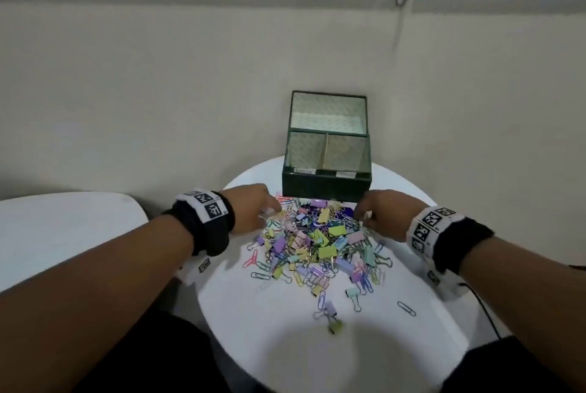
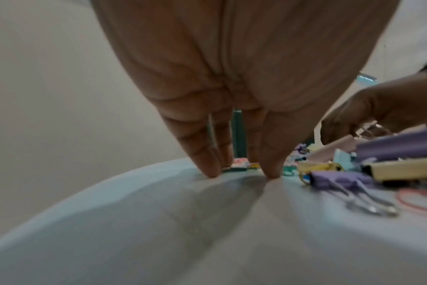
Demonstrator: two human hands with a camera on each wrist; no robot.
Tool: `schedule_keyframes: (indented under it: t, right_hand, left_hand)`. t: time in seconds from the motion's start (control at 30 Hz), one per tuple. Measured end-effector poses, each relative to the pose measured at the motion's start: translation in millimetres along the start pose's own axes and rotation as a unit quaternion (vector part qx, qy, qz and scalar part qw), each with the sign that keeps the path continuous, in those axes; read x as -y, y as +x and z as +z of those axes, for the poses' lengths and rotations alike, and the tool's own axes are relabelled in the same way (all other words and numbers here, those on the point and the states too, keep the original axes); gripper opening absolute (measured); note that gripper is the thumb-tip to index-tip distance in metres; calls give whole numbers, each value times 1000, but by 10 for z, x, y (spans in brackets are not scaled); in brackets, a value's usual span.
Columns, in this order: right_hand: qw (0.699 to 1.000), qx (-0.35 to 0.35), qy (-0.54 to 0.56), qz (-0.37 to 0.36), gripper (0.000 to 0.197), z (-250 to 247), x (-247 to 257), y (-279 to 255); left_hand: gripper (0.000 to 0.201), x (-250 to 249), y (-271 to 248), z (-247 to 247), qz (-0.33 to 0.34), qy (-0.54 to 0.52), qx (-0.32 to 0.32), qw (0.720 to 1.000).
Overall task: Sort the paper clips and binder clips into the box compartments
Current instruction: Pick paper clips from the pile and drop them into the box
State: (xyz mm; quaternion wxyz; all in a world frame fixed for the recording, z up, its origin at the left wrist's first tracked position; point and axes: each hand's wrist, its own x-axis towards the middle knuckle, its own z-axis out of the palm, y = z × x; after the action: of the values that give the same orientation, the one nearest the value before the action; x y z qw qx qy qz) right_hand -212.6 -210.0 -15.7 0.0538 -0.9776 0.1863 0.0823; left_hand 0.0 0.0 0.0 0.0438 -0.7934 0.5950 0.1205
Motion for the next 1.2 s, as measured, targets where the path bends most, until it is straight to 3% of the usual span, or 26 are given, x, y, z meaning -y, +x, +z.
schedule_keyframes:
  t: [0.17,0.3,0.4,0.5,0.57,0.67,0.73,0.87,1.0,1.1,1.2]
  right_hand:
    - [997,14,66,27,38,0,114,0]
    - [996,31,69,45,20,-30,227,27]
    - [995,37,83,30,19,-117,281,-14]
    - [994,4,111,4,23,-253,259,-47]
    - [984,-40,176,-4,25,-365,205,-53]
    - [957,-128,259,16,16,-564,106,24]
    - [938,-182,292,47,11,-686,45,135]
    - [917,-220,322,81,8,-857,13,340]
    - [928,-225,286,85,17,-916,7,437]
    - [942,-207,249,83,15,-908,-19,419]
    - [942,-245,220,70,12,-848,-53,242]
  left_hand:
    - [60,-166,25,-36,-12,-6,15,1000]
    - [33,-226,59,-11,-20,5,-10,1000]
    - [13,-213,8,-23,-24,14,-8,1000]
    - [9,-121,-50,-108,-38,-5,-25,999]
    - [2,-51,-54,-187,-49,-83,-43,994]
    - [8,-53,-17,-396,-39,-301,-70,950]
    - [10,-132,71,-578,-29,-386,-81,919]
    - [8,-408,392,-836,-26,-470,-104,876]
    - [7,-659,667,-848,-47,-506,-143,849]
    - [9,-750,798,-762,-61,-496,-155,852]
    - [11,-730,775,-732,-72,-419,-170,889]
